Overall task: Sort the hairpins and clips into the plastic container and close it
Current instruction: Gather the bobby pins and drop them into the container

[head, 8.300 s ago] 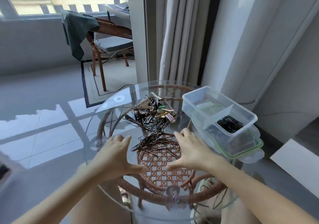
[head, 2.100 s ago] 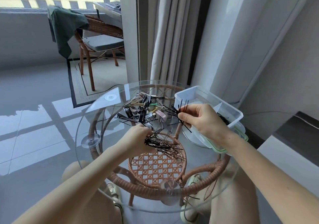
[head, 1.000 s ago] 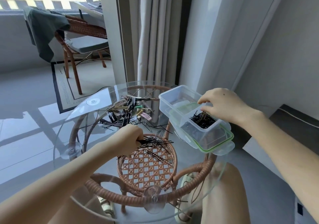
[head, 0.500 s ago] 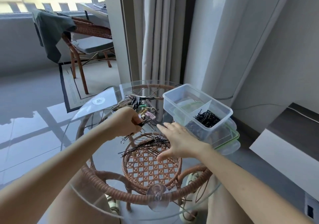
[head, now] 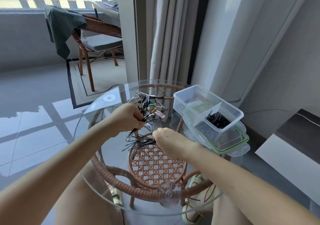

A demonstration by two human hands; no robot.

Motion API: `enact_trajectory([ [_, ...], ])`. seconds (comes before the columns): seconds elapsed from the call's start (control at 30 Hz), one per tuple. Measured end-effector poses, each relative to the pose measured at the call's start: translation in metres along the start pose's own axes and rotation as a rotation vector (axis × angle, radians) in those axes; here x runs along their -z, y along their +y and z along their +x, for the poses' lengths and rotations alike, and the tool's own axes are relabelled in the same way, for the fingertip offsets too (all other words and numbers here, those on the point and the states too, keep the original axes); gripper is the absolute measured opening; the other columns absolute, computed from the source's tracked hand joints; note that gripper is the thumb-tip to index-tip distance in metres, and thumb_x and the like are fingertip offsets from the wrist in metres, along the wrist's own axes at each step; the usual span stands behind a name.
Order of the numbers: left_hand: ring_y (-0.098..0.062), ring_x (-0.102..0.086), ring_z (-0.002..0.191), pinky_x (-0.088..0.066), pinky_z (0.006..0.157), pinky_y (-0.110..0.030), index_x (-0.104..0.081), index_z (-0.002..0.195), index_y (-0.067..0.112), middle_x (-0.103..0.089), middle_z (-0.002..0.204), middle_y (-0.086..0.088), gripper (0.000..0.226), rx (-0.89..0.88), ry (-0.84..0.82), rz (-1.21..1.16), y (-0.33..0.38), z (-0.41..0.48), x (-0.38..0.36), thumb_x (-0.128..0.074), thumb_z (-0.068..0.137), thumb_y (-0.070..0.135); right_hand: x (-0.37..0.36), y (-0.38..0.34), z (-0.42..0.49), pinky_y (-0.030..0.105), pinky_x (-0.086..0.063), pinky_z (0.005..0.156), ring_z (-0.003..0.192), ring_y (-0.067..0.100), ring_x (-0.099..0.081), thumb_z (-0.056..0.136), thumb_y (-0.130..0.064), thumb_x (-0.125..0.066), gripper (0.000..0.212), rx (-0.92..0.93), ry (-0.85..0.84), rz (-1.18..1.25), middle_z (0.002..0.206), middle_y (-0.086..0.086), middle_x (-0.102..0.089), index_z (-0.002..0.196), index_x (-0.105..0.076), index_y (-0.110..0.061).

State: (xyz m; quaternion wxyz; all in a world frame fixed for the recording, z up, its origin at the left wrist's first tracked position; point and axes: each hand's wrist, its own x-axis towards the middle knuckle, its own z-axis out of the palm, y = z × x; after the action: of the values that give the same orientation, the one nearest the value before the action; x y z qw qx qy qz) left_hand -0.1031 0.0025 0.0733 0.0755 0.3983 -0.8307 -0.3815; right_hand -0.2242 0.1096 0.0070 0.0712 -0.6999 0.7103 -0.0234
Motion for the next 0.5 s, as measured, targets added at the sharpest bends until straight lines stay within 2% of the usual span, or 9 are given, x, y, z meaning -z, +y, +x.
enact_trajectory([
  [0.07,-0.026,-0.063,0.069,-0.057,0.075,-0.039,-0.065,0.066,0.014,-0.067,0.068,-0.010,0.017,0.017,0.003,-0.038,0.000,-0.002,0.003,-0.066,0.079,0.002,0.003,-0.006,-0.002,0.033,-0.043,0.073,0.080,0.021,-0.042,0.082,0.018,-0.033,0.032,0.022,0.015,-0.019,0.097,0.016,-0.053,0.097,-0.050,-0.003],
  [0.13,-0.026,-0.063,0.068,-0.057,0.080,-0.039,-0.065,0.068,0.011,-0.067,0.075,-0.016,0.016,0.043,-0.005,-0.105,-0.001,-0.004,0.007,-0.065,0.079,-0.001,0.004,-0.007,-0.003,0.029,-0.038,0.069,0.078,0.020,-0.039,0.080,0.020,-0.031,0.035,0.030,0.024,-0.035,0.094,0.015,-0.051,0.094,-0.049,-0.005],
  [0.2,-0.025,-0.063,0.068,-0.056,0.083,-0.039,-0.066,0.072,0.006,-0.067,0.080,-0.019,0.012,0.073,-0.015,-0.165,-0.001,-0.005,0.011,-0.064,0.080,-0.002,0.003,-0.003,-0.003,0.024,-0.034,0.060,0.075,0.020,-0.040,0.079,0.020,-0.031,0.033,0.014,0.032,-0.021,0.085,0.011,-0.047,0.087,-0.044,-0.009],
  [0.27,-0.024,-0.061,0.066,-0.056,0.082,-0.038,-0.067,0.076,0.002,-0.065,0.078,-0.018,0.007,0.098,-0.010,-0.221,-0.002,-0.005,0.016,-0.064,0.080,-0.003,0.004,0.004,-0.004,0.023,-0.034,0.056,0.075,0.022,-0.045,0.083,0.016,-0.034,0.024,-0.006,0.058,0.008,0.083,0.008,-0.048,0.085,-0.044,-0.006],
  [0.33,-0.021,-0.061,0.062,-0.059,0.075,-0.033,-0.067,0.081,0.000,-0.064,0.074,-0.015,0.004,0.119,-0.007,-0.266,-0.002,-0.005,0.021,-0.065,0.080,-0.003,0.011,0.010,-0.009,0.028,-0.042,0.066,0.080,0.023,-0.051,0.089,0.008,-0.040,0.016,-0.022,0.082,0.056,0.092,0.011,-0.055,0.094,-0.050,-0.004],
  [0.4,-0.018,-0.061,0.060,-0.058,0.066,-0.025,-0.066,0.077,0.002,-0.063,0.072,-0.013,0.006,0.138,-0.015,-0.303,0.000,-0.004,0.026,-0.065,0.079,-0.003,0.026,0.016,-0.014,0.035,-0.047,0.075,0.083,0.023,-0.053,0.094,-0.004,-0.043,0.009,-0.042,0.101,0.123,0.097,0.011,-0.057,0.097,-0.051,-0.005],
  [0.5,-0.020,-0.062,0.063,-0.057,0.062,-0.024,-0.066,0.080,-0.001,-0.064,0.077,-0.016,0.003,0.167,-0.030,-0.358,0.006,-0.003,0.031,-0.065,0.079,-0.004,0.057,0.026,-0.027,0.033,-0.043,0.075,0.083,0.021,-0.051,0.095,-0.013,-0.045,0.005,-0.070,0.148,0.221,0.092,0.004,-0.055,0.094,-0.051,-0.012],
])
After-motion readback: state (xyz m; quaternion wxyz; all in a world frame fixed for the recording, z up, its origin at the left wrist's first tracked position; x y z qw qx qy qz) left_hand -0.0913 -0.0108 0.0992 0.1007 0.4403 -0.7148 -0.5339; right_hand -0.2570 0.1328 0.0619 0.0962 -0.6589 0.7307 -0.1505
